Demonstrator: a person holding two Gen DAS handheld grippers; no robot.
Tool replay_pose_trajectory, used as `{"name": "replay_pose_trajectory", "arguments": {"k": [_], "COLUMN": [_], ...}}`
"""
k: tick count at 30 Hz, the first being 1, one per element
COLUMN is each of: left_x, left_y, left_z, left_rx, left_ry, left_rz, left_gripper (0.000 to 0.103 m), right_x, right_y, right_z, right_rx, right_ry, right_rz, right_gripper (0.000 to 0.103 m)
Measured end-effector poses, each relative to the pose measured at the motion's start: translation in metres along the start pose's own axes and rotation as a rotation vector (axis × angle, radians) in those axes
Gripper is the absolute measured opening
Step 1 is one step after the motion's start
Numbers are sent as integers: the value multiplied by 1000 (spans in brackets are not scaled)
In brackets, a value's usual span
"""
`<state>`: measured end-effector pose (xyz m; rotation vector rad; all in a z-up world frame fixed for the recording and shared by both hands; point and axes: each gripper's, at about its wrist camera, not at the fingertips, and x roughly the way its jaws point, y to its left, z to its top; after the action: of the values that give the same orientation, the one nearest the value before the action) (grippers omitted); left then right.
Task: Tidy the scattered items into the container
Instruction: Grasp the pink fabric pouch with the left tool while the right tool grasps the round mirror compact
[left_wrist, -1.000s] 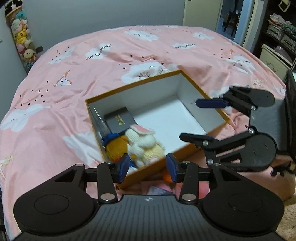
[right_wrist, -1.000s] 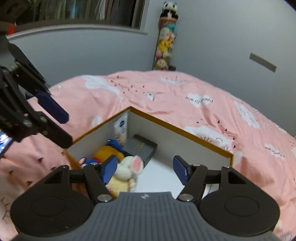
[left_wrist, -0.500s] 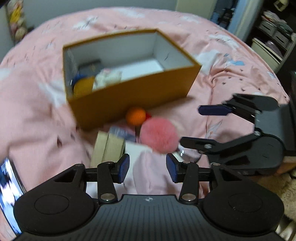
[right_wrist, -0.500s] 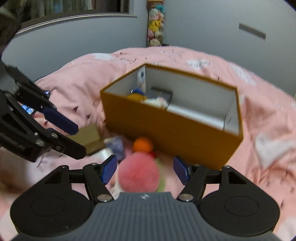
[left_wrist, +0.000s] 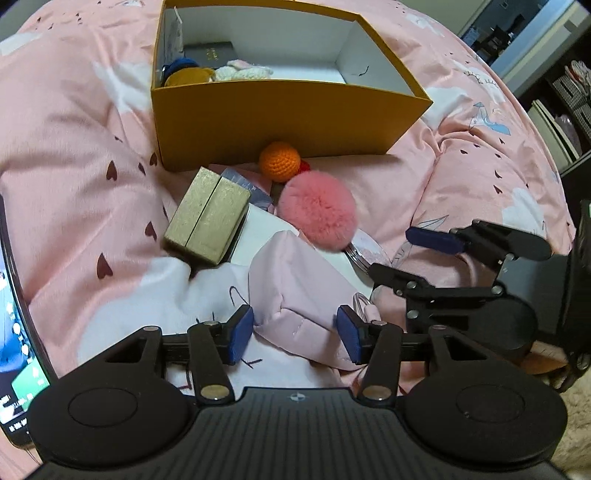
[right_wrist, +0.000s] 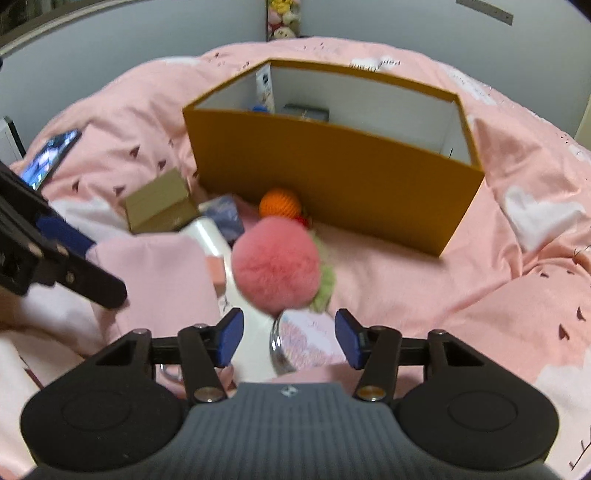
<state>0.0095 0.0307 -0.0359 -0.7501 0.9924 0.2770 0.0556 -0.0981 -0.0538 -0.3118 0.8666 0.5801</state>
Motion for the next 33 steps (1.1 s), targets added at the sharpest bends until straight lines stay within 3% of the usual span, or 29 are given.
{"name": "replay_pose_trajectory", "arguments": {"k": [9, 16, 20, 22, 28, 33], "left_x": [18, 10, 25, 36, 42, 26], "left_y": [10, -6, -11, -13, -12, -11], "left_z": [1, 2, 3, 1, 0, 0], "left_rx": [-116, -53, -66, -85, -117, -89], "left_ry": [9, -73, -28, 5, 13, -46], "left_rz": [-77, -156, -170, -199, -191, -132], "left_gripper": [63, 54, 53, 46, 38, 34], "right_x": [16, 23, 23, 23, 25, 23], "right_y": [1, -5, -5, -5, -4, -5], "right_z": [-4, -6, -7, -7, -9, -8], "right_rx": [-8, 13, 12, 15, 14, 21], "right_ry": [62, 82, 77, 74, 81, 75], "right_rz": [30, 29, 34, 45, 53, 62], "right_gripper": [56, 52, 52, 51, 51, 51]}}
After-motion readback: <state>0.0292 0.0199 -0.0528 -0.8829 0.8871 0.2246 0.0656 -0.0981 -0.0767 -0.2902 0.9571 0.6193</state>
